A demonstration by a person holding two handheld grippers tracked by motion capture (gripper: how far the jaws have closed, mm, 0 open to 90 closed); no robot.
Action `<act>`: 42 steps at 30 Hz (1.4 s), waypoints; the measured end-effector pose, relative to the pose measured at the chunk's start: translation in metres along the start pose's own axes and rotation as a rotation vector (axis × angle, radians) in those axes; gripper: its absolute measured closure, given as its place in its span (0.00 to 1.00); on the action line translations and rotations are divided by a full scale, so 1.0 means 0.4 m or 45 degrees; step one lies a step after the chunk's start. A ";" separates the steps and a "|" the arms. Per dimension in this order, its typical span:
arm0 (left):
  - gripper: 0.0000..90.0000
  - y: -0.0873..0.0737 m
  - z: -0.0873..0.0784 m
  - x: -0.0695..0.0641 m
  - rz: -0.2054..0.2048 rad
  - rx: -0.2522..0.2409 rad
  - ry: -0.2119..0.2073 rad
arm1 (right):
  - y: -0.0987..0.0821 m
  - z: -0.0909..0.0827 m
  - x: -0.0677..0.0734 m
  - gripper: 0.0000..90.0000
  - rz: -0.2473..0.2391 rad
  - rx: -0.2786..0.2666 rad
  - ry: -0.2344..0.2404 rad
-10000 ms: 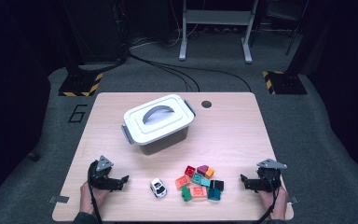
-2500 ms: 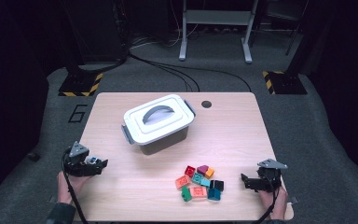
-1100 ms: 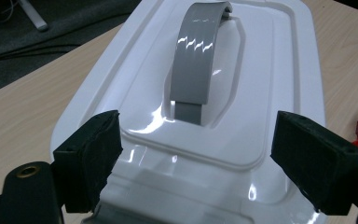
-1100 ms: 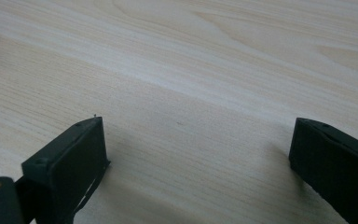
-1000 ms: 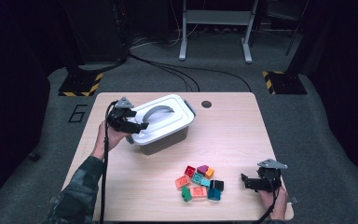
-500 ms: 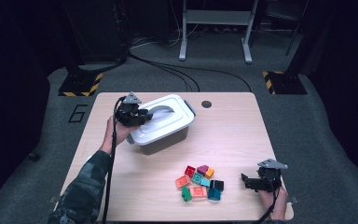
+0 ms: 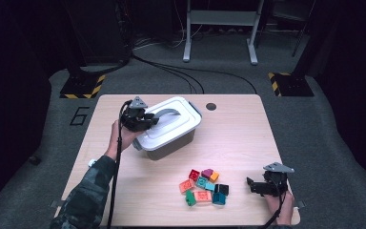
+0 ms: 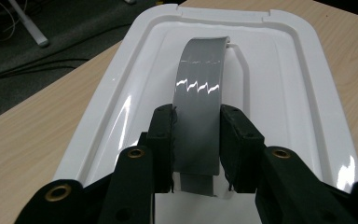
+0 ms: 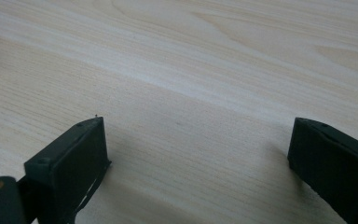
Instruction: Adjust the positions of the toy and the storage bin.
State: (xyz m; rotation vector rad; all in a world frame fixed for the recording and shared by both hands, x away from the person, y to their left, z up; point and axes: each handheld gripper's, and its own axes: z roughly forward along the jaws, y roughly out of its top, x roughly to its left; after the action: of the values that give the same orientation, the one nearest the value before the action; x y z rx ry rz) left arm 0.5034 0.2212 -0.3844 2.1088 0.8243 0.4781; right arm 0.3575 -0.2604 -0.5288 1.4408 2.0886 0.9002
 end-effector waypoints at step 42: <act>0.74 0.092 0.042 -0.062 0.091 0.052 0.011 | -0.001 -0.001 -0.001 0.05 0.001 0.001 0.002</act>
State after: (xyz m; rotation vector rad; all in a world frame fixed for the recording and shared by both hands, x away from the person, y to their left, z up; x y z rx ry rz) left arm 0.5100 0.1777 -0.3667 2.1813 0.7716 0.5121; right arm 0.3573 -0.2609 -0.5287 1.4422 2.0901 0.9015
